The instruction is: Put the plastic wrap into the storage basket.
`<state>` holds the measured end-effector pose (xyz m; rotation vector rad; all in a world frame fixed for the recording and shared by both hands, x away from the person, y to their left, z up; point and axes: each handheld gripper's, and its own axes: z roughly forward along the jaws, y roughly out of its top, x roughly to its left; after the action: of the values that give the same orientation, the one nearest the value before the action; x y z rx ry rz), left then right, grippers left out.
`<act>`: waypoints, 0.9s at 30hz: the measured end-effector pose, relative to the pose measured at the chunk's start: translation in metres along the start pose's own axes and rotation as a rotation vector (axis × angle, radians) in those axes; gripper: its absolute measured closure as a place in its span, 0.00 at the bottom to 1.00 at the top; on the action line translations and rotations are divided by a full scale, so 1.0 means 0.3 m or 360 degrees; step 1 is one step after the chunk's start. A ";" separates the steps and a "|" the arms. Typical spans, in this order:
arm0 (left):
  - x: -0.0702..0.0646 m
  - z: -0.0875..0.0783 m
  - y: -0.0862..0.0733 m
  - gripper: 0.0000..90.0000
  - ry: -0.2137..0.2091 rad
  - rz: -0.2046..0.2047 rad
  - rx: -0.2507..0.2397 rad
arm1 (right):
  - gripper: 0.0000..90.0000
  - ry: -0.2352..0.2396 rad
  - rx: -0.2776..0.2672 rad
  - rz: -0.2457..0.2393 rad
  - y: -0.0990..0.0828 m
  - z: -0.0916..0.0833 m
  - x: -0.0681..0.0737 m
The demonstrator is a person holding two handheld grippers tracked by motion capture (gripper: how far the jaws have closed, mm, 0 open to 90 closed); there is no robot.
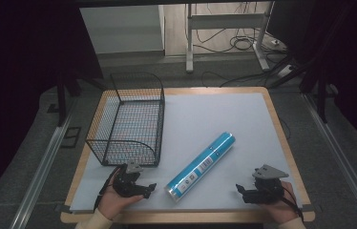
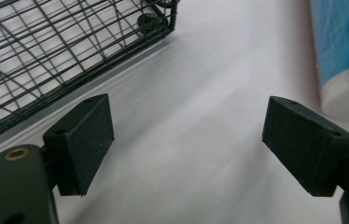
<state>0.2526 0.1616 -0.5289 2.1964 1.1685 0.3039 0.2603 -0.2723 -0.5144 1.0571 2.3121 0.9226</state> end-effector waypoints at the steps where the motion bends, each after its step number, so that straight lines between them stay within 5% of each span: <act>1: 0.001 -0.001 -0.001 0.18 0.0005 -0.0008 -0.0003 | 0.11 -0.0001 0.0000 -0.0005 0.001 -0.001 0.001; 13: -0.005 -0.009 -0.002 0.18 0.0005 -0.0016 -0.0017 | 0.12 -0.0052 -0.0032 0.0072 -0.002 -0.020 -0.027; 27: -0.013 -0.042 0.020 0.21 -0.0022 -0.0050 -0.0032 | 0.14 -0.0067 -0.0076 0.0059 0.001 -0.031 -0.027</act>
<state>0.2484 0.1611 -0.5152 2.1577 1.1861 0.2855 0.2596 -0.2820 -0.5069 1.0922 2.2321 0.9556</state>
